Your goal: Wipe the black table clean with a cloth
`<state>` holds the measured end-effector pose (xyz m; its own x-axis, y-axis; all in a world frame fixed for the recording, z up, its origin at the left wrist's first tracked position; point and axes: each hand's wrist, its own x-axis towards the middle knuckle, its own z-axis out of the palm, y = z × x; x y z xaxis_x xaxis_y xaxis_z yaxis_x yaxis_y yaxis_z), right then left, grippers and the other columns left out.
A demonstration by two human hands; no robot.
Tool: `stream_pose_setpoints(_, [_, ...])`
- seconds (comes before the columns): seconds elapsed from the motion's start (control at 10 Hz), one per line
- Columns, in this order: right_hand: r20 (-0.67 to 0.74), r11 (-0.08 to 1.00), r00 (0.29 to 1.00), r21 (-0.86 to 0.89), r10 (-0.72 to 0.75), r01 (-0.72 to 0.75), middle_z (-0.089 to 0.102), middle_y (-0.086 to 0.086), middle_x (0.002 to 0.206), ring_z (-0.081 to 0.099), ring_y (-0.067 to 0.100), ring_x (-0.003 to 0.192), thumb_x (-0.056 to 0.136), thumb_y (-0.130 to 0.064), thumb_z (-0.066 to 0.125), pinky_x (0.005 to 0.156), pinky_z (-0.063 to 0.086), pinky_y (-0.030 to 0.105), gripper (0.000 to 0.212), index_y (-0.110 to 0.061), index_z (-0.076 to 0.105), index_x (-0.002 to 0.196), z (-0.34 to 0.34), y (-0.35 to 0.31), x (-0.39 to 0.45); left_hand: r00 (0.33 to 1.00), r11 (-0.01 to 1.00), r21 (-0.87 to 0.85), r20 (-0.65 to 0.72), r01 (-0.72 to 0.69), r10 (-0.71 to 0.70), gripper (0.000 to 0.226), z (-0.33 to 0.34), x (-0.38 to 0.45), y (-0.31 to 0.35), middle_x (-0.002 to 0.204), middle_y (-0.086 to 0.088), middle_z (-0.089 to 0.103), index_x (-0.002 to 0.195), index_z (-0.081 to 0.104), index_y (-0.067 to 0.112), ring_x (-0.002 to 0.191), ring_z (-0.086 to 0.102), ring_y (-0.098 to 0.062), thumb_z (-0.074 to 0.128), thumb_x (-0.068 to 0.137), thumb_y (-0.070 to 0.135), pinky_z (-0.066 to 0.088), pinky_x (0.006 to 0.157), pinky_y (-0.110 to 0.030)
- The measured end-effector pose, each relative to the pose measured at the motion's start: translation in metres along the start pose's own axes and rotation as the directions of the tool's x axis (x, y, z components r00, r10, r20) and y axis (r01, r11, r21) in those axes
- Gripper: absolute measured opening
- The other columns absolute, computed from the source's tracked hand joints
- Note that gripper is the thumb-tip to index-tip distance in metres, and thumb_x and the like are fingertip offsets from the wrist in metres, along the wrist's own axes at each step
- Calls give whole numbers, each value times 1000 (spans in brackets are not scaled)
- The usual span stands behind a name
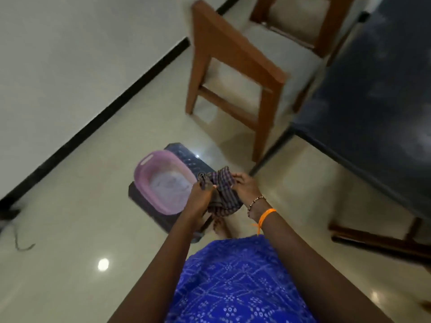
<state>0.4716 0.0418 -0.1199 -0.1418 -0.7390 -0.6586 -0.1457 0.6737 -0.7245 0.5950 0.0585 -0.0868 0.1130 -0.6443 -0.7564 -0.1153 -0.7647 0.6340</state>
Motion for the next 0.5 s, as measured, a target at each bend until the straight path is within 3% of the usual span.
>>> stream_pose_setpoints(0.1, [175,989,984,-131,-43,66,58,23,122,54,28,116,82,15,49,92,42,30,34,9,53,115,31,-20,21,992,986,-165,-118,21,-41,15,-28,9,-6,96,-9,62,102,56,12,79,61,-20,44,94,12,54,55,-22])
stream_pose_setpoints(0.2, [314,957,948,-258,-48,134,60,20,121,55,29,116,78,15,49,91,44,30,39,2,55,115,62,-25,39,966,960,-275,-233,47,-114,21,-49,19,-16,95,-9,60,112,50,6,73,59,-12,44,92,7,49,44,-16])
stream_pose_setpoints(0.3, [401,919,914,-333,-65,212,59,20,122,54,29,117,79,16,45,81,43,15,42,3,53,118,93,-24,55,937,951,-302,-310,62,-160,39,-63,35,-30,101,-11,63,127,46,2,75,61,-13,47,89,5,50,51,-20])
stream_pose_setpoints(0.4, [459,866,885,-411,-73,284,55,20,126,51,30,120,77,18,39,91,41,21,47,3,49,121,124,-15,75,895,936,-345,-393,72,-213,48,-69,54,-48,105,-8,61,131,41,8,80,61,-16,50,84,1,54,66,-32])
stream_pose_setpoints(0.5, [586,801,809,-457,-55,386,42,15,141,41,28,130,79,16,38,105,35,31,60,-2,36,136,151,-7,90,878,952,-298,-432,78,-207,48,-79,82,-61,105,-7,62,128,46,8,91,62,-23,49,81,-1,54,79,-36])
